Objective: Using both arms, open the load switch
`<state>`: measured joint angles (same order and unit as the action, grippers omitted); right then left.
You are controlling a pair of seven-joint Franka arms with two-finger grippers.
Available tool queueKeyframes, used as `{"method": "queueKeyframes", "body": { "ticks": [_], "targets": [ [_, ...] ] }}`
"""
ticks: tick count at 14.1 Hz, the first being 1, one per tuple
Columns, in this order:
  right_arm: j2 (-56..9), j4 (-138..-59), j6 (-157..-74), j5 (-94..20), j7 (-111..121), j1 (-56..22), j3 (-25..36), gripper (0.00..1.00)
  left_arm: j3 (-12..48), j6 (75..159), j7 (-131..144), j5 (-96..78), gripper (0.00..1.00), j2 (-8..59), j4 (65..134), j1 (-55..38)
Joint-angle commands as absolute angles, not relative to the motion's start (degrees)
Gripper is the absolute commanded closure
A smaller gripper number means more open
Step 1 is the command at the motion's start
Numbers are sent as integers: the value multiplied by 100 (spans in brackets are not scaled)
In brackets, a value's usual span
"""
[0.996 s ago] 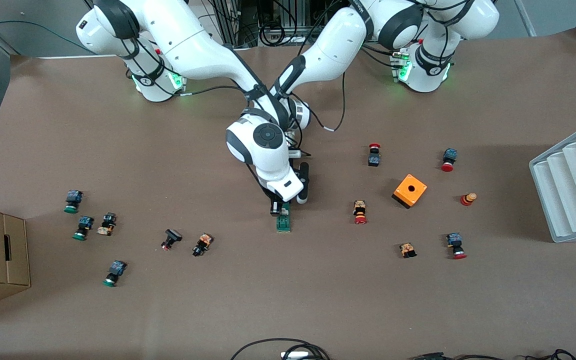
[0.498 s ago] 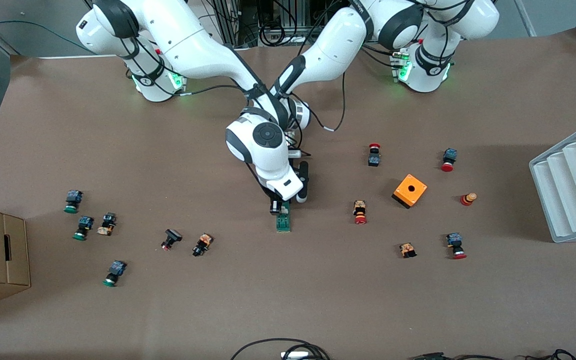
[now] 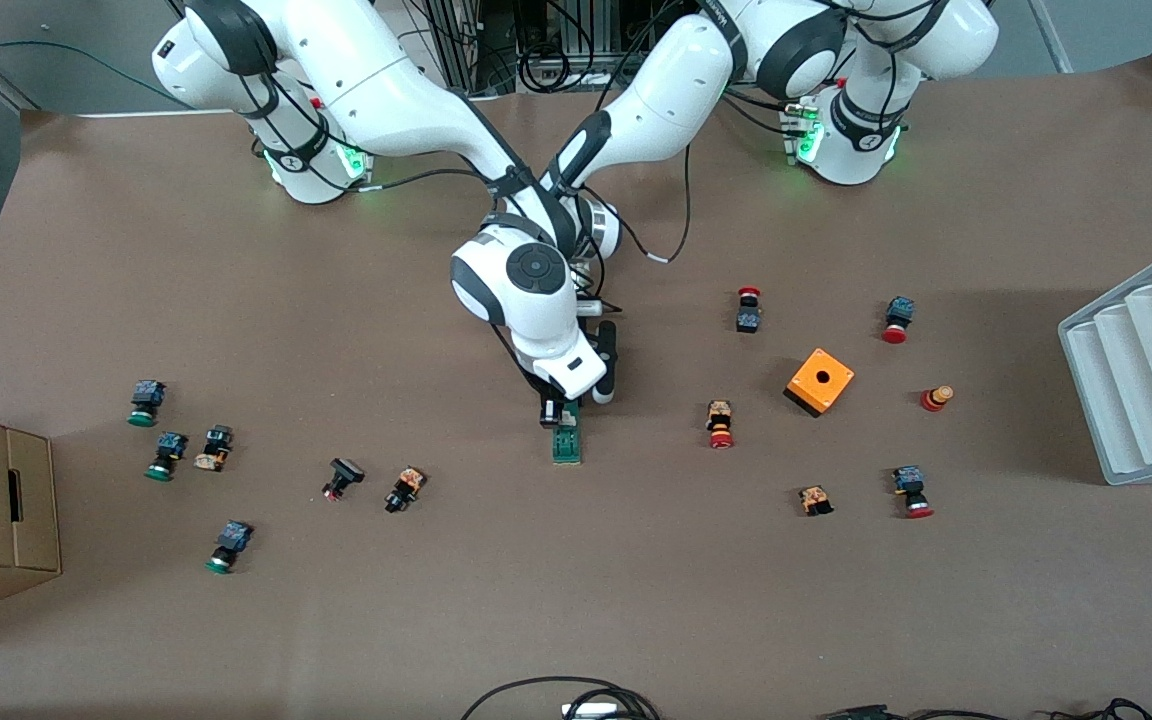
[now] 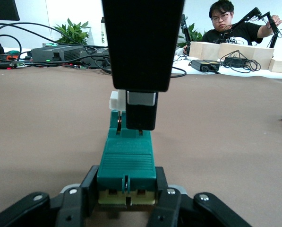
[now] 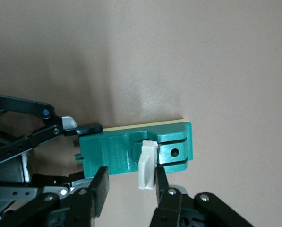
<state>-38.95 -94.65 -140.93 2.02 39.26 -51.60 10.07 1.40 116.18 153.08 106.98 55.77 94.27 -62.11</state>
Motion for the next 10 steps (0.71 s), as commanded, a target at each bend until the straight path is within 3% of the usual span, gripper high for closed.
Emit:
{"method": "queueKeyframes", "body": {
  "ticks": [1, 10],
  "targets": [
    [-3700, -9764, -14071, 404, 3841, -5159, 932, 53, 167, 11593, 15381, 10617, 48, 5555, 9439, -6223],
    [-3604, -9870, -14098, 413, 3850, -5142, 923, 54, 167, 11593, 15381, 10617, 48, 5555, 9439, -6223]
  ]
}}
